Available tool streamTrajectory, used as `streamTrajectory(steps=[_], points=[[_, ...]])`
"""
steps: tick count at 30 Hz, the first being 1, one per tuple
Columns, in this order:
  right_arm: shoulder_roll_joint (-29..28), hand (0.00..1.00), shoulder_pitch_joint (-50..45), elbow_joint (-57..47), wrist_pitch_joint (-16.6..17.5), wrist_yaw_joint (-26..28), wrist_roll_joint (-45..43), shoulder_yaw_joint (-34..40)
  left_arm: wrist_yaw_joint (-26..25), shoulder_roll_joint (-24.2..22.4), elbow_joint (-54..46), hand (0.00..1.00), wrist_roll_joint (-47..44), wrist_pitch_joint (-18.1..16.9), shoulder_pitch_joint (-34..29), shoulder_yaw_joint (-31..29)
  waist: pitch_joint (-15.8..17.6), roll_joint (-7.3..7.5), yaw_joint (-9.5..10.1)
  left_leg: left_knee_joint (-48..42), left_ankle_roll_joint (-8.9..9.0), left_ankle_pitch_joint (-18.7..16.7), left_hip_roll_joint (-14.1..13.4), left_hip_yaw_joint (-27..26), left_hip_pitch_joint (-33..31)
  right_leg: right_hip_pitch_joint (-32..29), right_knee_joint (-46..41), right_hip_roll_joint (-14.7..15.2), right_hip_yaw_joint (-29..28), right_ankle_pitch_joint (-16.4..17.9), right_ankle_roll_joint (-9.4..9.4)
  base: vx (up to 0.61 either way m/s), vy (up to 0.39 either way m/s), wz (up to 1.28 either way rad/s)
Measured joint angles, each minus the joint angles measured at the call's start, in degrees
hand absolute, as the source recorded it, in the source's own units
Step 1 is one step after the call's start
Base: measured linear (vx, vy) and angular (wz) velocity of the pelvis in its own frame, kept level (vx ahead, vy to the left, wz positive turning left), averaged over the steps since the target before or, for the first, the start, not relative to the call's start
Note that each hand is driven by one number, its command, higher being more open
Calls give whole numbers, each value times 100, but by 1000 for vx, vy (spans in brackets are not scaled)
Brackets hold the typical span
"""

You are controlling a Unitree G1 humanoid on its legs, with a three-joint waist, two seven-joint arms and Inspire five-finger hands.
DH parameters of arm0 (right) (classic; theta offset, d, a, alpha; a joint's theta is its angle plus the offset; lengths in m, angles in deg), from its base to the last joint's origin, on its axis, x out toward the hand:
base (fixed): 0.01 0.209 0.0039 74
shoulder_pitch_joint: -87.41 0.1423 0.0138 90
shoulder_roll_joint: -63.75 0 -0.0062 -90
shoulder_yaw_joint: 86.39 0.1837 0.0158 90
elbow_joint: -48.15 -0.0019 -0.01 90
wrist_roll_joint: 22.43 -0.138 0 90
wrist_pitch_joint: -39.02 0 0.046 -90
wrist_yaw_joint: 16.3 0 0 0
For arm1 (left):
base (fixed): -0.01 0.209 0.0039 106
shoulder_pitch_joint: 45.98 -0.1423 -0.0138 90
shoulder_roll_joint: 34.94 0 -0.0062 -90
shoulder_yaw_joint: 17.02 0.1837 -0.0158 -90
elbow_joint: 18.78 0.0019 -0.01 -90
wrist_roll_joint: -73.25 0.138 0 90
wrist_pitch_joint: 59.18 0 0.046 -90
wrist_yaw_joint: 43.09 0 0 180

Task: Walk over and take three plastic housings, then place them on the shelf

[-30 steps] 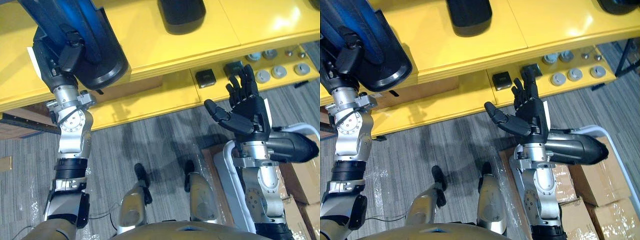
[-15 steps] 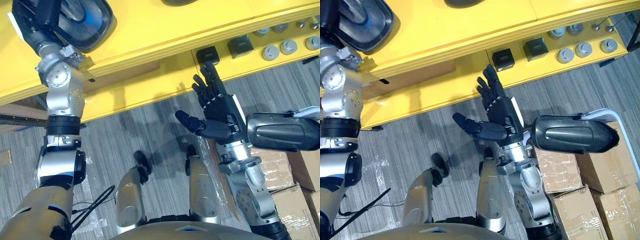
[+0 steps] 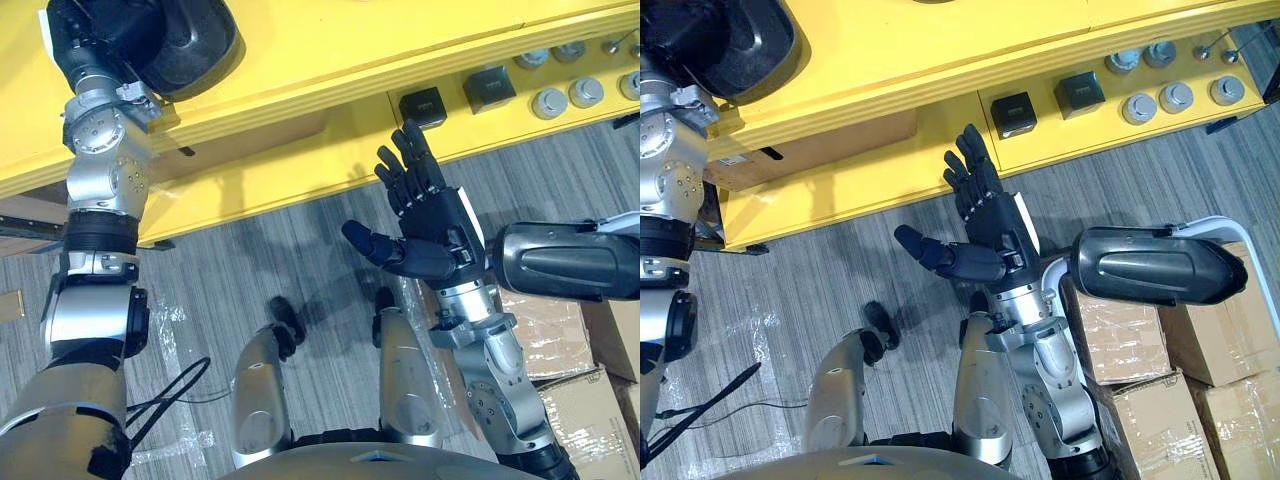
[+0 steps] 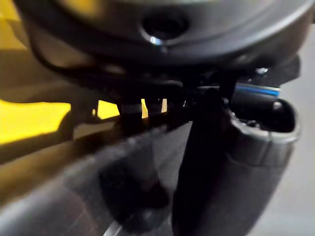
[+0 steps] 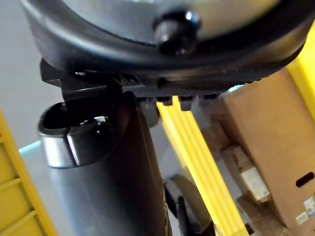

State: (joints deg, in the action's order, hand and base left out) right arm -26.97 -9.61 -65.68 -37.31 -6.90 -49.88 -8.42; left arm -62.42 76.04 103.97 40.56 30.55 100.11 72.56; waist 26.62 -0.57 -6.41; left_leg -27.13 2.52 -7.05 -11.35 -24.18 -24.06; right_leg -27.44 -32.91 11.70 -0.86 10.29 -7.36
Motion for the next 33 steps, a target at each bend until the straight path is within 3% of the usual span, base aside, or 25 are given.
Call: streamTrajectory(steps=[15,21,28,33], points=[[14,100,-134,-3,-42,-3,-93,-335,-139,11,477,100,413,196,268,283,-4,-2,-22,39,-24,-14,-9,-83,239,230,106,12,-66,-58,-65,3,0,-2],[23,100,-260,-2,-39,-1,-104,-437,-239,3,542,100,431,446,268,329,-20,4,-83,164,-30,-18,-8,-198,494,528,403,3,-84,-192,-95,16,17,-6],[50,100,-400,63,-40,75,-108,-666,-246,-54,680,100,516,682,244,399,-215,154,-198,429,-36,-7,46,-356,940,949,719,16,-109,-270,-115,28,15,-6],[77,100,-629,91,-39,127,-107,-781,-892,-90,678,100,638,622,219,345,-455,181,-329,558,-45,24,93,-410,1118,1116,863,37,-102,-285,-131,41,14,-2]])
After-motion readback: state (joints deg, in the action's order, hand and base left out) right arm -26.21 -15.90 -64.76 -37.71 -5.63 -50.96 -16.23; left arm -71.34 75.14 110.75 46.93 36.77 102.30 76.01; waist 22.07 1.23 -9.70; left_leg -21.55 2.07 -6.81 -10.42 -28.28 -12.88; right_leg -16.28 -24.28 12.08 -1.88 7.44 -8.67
